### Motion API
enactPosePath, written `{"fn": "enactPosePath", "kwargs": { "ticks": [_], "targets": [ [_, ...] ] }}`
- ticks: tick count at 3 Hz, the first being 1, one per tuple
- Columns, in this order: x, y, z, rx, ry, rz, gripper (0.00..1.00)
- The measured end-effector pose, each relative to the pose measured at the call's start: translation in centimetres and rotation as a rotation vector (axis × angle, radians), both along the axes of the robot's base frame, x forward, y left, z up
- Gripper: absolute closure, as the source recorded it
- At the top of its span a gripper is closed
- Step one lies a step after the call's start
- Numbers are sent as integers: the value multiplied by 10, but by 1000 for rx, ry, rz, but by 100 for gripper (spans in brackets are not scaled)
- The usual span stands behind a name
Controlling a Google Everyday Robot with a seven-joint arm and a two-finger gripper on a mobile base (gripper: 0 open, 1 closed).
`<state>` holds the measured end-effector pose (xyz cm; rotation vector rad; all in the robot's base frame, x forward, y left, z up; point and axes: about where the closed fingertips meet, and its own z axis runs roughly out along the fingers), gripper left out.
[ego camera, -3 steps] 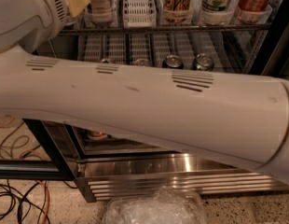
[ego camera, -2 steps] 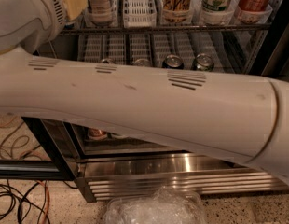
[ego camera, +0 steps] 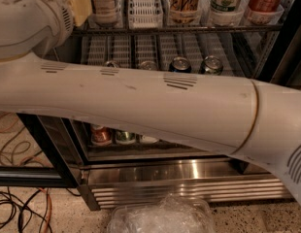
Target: Pick redbull can from top shelf of fridge
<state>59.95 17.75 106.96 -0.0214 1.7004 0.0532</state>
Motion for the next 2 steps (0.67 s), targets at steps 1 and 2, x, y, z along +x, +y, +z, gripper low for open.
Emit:
{"fn": "enactPosePath", "kwargs": {
  "ticks": [1, 2],
  "targets": [
    [14, 1, -3, 6, -10, -3, 29],
    [25, 2, -3, 9, -24, -9, 32]
  ]
}}
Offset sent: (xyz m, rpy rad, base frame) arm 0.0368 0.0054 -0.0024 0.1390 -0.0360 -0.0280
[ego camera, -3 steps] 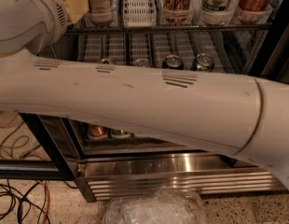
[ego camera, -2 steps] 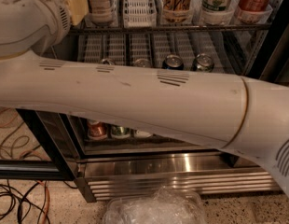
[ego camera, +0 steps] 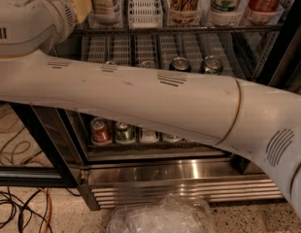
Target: Pick redbull can from top shelf of fridge
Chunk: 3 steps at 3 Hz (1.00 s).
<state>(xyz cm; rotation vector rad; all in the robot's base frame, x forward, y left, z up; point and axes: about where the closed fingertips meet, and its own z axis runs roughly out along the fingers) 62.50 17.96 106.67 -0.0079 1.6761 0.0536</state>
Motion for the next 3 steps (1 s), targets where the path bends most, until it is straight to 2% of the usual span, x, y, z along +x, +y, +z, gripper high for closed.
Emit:
{"fn": "enactPosePath", "kwargs": {
  "ticks": [2, 3],
  "targets": [
    [11, -1, 1, -2, -22, -33, 33],
    [11, -2, 1, -2, -22, -34, 51]
  ]
}}
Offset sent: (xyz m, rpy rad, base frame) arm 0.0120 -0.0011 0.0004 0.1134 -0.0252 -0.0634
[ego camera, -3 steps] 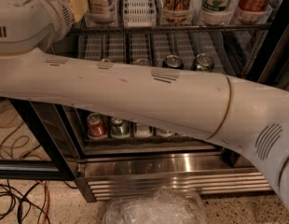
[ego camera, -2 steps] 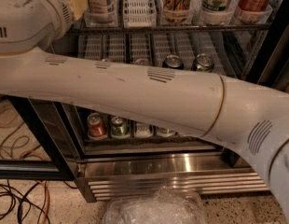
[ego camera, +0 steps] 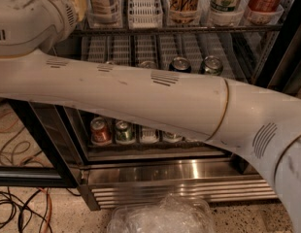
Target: Pick redbull can from top shelf of fridge
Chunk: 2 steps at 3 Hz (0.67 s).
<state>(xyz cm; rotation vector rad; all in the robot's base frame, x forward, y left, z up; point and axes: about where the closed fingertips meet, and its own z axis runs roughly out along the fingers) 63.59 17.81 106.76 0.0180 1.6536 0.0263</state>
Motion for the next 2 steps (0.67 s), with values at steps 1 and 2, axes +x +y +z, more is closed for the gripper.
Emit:
{"fn": "enactPosePath", "kwargs": {
  "ticks": [1, 2],
  "targets": [
    [0, 0, 0, 0, 0, 0, 74],
    [0, -1, 1, -41, -2, 4, 97]
  ]
}}
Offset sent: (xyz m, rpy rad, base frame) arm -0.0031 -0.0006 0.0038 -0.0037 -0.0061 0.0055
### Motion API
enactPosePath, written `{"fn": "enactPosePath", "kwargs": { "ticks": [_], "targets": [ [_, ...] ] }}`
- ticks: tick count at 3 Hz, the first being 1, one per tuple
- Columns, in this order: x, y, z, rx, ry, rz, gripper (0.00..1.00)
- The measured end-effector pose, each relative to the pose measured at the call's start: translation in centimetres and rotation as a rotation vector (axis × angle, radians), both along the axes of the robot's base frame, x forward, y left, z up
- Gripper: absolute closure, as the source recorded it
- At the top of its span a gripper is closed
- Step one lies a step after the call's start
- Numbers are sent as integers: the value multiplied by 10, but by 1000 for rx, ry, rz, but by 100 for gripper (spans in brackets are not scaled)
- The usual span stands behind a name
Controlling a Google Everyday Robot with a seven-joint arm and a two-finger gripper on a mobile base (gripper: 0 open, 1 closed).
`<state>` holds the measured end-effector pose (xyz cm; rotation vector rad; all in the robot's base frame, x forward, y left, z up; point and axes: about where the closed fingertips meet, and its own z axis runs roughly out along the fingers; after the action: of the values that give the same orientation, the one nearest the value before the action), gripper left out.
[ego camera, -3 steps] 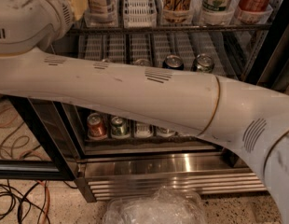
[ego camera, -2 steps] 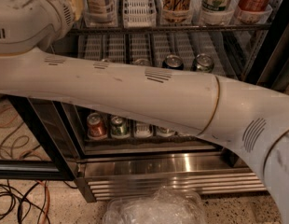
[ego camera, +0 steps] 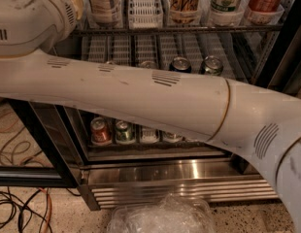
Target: Pick redbull can from top shelf of fridge
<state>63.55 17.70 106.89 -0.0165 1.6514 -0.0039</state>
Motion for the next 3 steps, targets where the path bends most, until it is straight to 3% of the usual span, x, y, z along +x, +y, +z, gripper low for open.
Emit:
{"fn": "enactPosePath", "kwargs": {
  "ticks": [1, 3],
  "targets": [
    [-15, -1, 11, -1, -25, 15, 100],
    [-20, -3, 16, 1, -43, 23, 100]
  ]
}}
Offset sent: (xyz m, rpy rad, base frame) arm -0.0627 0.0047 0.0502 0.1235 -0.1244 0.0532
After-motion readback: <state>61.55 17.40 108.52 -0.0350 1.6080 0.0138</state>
